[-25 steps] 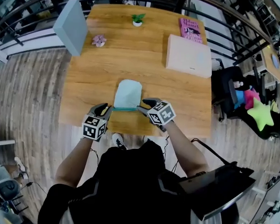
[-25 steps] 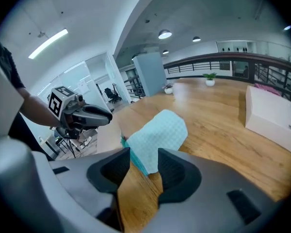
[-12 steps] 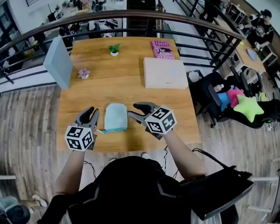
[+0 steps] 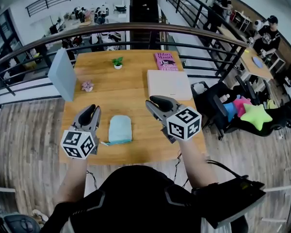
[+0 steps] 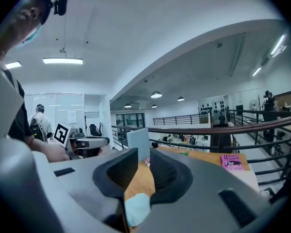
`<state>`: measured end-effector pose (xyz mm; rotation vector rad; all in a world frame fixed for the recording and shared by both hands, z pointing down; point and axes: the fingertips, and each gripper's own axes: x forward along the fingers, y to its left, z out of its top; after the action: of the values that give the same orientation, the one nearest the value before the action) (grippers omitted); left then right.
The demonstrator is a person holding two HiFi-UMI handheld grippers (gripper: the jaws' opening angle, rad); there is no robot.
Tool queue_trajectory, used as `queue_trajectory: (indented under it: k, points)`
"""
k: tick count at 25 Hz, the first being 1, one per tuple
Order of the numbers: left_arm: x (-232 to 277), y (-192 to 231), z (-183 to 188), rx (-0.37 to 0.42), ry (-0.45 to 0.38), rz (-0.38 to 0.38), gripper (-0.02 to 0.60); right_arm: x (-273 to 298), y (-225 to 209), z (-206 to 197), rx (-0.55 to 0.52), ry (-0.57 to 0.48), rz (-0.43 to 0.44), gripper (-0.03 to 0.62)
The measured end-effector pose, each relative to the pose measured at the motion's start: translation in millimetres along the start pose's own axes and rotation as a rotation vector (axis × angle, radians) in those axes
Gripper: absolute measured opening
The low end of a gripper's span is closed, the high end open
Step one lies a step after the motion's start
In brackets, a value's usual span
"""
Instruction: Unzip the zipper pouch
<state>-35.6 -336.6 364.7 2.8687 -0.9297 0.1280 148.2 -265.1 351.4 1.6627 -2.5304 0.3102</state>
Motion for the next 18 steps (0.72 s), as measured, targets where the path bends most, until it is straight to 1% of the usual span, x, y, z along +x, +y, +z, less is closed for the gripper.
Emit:
queue_trajectory:
  k: [1,3,5,7,9,11,12,15,18]
  points:
    - [-1,-3,5,0.005,-0.007,-0.002,0.086,-4,0,7,-0.011,-0.016,-0.01,0.069]
    - [-3,-8,15,0.01,-0.02,0.002,0.05,-10,1,19,-0.029,-0.038,-0.026,0.018]
    - [-6,-10,22,0.002,-0.032,0.016,0.037,-14,1,26,-0.041,-0.042,-0.04,0.011]
    - [-8,-10,27,-0.01,-0.036,0.031,0.031,-16,3,30,-0.052,-0.037,-0.035,0.009]
    - [-10,-10,31,-0.003,-0.033,0.045,0.029,-18,5,31,-0.079,-0.027,-0.031,0.009]
    - [-11,-11,33,0.003,-0.033,0.056,0.029,-20,4,30,-0.11,-0.015,-0.047,0.009]
    - [-12,-12,33,-0.006,-0.034,0.056,0.029,-20,3,30,-0.116,-0.012,-0.056,0.008]
    - [-14,-8,32,-0.037,-0.032,0.069,0.029,-20,1,29,-0.11,-0.007,-0.071,0.008]
    - [-16,-7,34,-0.031,-0.027,0.086,0.029,-21,0,29,-0.1,-0.01,-0.07,0.008]
